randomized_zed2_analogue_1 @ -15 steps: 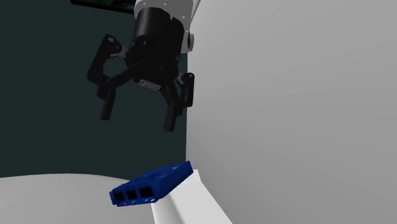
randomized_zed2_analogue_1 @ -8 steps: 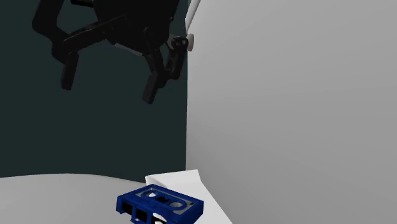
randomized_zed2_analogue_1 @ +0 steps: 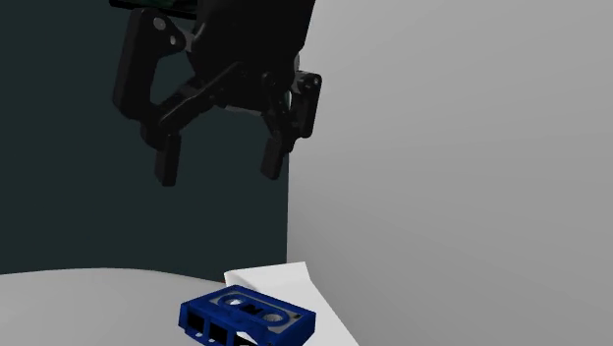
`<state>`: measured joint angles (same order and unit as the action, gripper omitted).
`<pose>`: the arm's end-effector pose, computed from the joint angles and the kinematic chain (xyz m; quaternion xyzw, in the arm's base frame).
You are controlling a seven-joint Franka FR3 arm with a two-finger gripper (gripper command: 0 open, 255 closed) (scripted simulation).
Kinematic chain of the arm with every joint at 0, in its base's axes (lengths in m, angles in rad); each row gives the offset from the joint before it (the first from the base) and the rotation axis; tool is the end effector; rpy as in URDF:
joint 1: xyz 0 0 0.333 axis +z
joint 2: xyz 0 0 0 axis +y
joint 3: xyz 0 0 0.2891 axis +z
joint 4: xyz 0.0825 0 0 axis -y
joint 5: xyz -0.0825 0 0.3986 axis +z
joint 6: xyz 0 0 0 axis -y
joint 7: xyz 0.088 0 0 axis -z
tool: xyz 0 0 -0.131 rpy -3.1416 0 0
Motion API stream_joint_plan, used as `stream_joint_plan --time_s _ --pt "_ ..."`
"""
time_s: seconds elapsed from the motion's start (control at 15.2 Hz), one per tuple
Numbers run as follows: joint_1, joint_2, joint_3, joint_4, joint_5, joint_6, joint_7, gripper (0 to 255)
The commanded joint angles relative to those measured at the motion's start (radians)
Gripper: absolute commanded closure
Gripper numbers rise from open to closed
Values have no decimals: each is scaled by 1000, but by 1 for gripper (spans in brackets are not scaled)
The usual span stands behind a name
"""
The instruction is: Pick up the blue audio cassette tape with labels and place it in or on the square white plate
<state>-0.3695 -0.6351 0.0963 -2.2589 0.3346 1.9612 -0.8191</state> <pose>0.4190 -0.0809 0.5833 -0.9511 -0.2234 -0.2116 0.0271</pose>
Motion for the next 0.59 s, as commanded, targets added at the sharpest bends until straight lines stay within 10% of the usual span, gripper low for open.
stream_joint_plan --time_s 0.0,0.26,0.33,0.53 --pt "15 13 -97 -27 161 7 10 0" --pt "86 11 -148 -30 122 24 40 0" --pt "86 14 -148 -29 122 26 39 255" --pt "86 19 -148 -26 122 28 39 255"
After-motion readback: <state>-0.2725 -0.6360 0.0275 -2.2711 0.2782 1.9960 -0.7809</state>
